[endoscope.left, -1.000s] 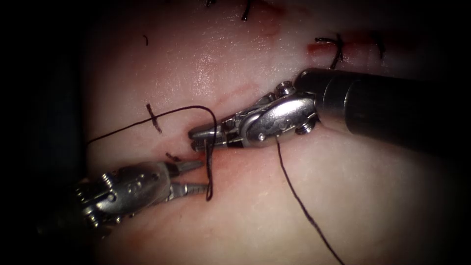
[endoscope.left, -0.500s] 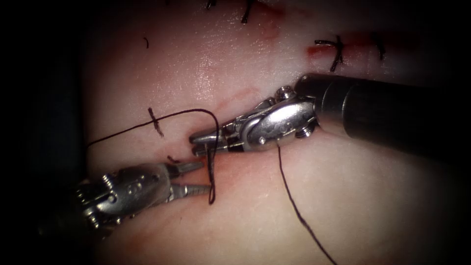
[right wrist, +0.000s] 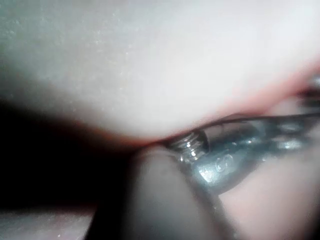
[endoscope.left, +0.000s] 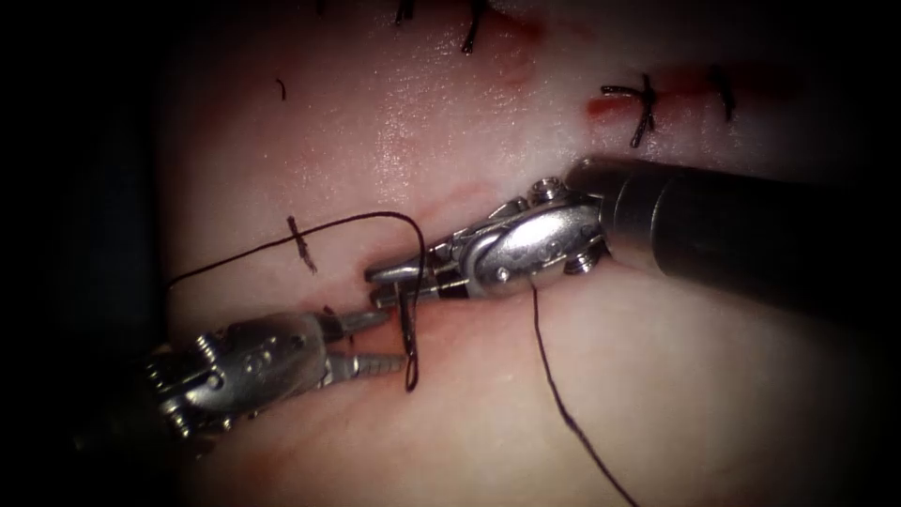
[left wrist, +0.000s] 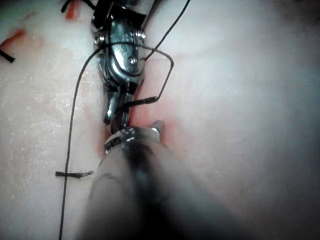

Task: Wound Closure
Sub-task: With the right tool, throw the needle through the skin above the cut.

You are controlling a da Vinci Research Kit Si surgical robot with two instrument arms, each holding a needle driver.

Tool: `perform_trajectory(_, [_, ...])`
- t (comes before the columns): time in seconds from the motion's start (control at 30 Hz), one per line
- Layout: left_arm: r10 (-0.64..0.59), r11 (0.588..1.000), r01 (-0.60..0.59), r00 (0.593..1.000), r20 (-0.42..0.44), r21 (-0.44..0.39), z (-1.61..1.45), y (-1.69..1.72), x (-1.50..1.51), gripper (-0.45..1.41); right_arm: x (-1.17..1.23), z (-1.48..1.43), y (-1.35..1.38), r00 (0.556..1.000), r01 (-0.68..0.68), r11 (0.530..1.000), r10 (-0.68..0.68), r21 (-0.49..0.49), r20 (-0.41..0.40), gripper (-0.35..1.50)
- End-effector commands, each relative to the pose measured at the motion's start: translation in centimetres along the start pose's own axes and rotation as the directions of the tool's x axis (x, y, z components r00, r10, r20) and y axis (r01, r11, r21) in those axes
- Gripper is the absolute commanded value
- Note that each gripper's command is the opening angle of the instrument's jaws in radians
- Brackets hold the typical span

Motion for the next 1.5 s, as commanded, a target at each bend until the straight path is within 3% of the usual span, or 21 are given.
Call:
perform_trajectory(0.03, [0.002,1.0,-0.002,1.0,-0.002,0.0,0.07,-0.02,0.03,0.52,-0.06,0.05,0.02,1.0,-0.006,1.0,0.006,0.003,-0.002,-0.35])
perform_trajectory(0.87, [0.005,1.0,-0.005,1.0,0.018,0.003,0.03,-0.03,-0.01,0.51,-0.23,0.13,-0.26,0.99,-0.137,0.982,0.13,0.131,0.06,-0.35])
perform_trajectory(1.1, [0.015,1.0,-0.014,0.999,0.047,-0.015,-0.16,-0.11,-0.06,0.51,-0.27,0.17,-0.37,0.982,-0.184,0.967,0.175,0.177,0.069,-0.35])
perform_trajectory(1.5, [0.006,1.0,-0.008,0.998,0.07,0.028,-0.54,-0.31,-0.09,0.5,-0.32,0.22,-0.49,0.967,-0.253,0.941,0.237,0.223,0.097,-0.35])
